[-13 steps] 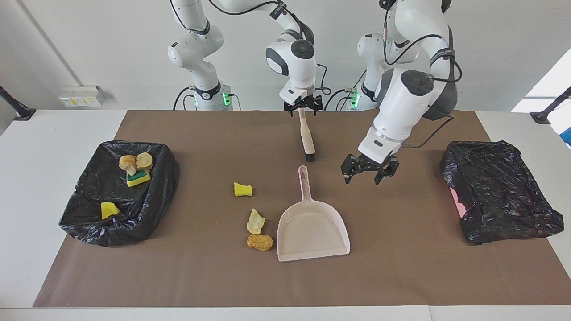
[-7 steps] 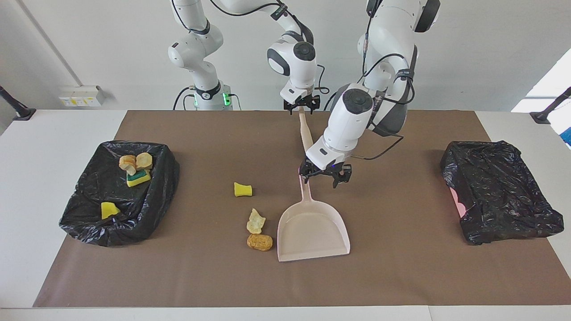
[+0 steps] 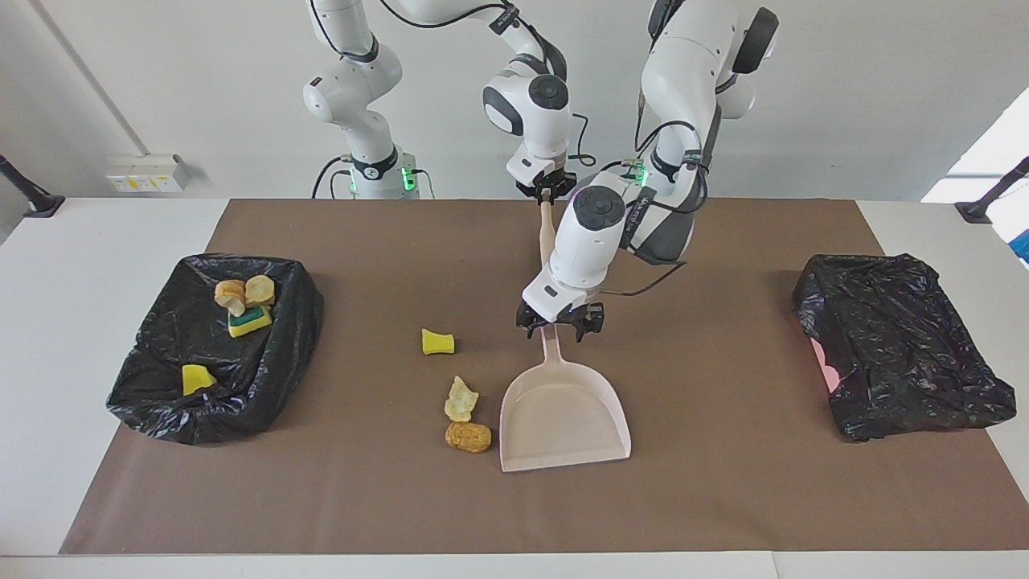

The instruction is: Sweep and dump trash in bin

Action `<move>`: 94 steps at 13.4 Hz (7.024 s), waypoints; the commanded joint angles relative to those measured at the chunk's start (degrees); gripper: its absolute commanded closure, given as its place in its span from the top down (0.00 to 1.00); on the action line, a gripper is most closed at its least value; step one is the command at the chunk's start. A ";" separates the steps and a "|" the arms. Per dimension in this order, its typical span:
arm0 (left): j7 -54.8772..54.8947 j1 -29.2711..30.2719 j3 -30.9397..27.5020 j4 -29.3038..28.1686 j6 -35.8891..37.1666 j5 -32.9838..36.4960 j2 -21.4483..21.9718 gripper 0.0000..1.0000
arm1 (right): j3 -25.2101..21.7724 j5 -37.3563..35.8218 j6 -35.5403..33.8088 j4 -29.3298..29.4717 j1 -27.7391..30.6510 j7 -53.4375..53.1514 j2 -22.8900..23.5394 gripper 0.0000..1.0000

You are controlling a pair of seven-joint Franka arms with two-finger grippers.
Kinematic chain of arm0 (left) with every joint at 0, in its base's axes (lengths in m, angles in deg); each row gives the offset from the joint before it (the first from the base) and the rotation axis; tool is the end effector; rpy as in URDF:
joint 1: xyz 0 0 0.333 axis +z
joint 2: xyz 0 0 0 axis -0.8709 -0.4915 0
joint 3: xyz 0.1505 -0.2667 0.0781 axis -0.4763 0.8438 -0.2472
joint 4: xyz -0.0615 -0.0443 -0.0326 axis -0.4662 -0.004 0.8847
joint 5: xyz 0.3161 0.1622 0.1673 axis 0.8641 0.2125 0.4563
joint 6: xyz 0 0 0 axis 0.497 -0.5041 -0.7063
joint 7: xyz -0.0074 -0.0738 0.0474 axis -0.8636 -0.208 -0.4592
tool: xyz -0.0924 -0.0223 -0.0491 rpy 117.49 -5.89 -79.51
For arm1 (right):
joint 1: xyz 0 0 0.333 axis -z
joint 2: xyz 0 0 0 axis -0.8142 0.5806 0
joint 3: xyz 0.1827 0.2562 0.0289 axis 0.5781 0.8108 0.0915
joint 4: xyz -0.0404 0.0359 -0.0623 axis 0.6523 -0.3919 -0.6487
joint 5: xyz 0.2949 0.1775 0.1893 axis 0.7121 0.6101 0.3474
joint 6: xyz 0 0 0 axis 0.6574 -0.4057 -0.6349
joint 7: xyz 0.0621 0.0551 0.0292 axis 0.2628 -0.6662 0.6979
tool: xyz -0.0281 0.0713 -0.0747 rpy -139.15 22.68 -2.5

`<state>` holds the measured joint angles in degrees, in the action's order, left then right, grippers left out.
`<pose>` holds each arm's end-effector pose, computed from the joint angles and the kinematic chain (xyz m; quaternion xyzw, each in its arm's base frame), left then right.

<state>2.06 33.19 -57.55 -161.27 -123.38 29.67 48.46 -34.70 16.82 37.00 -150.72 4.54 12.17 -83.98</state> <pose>0.5673 -0.3933 0.3675 0.9971 -0.0453 0.0103 0.0599 0.2767 0.4262 0.3428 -0.9929 0.0158 0.1142 0.0283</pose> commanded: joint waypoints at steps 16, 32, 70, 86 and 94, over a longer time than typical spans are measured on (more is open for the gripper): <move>10.57 -0.24 -1.25 0.31 7.22 1.27 3.57 0.00 | -0.33 -20.13 -17.93 12.06 37.02 36.14 -1.39 0.00; 88.85 12.07 -1.34 -17.32 8.32 8.13 17.37 0.00 | 0.20 -30.71 -9.83 28.77 40.66 43.22 19.80 0.00; 72.59 7.33 -0.99 -26.41 0.73 7.42 19.40 0.00 | 7.05 -11.62 -7.64 7.14 36.01 20.97 5.46 0.00; 73.55 13.47 -1.08 -25.27 4.15 4.62 21.85 0.00 | 7.41 -10.30 -20.99 17.61 35.20 35.40 5.14 0.00; 74.34 27.52 -2.22 -17.02 20.22 1.27 28.55 0.00 | 7.84 -3.65 -19.33 14.01 21.15 12.65 -1.19 0.00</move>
<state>75.52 57.71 -59.68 -182.28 -107.45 32.06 77.04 -26.84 9.82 15.59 -133.36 27.45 27.84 -81.76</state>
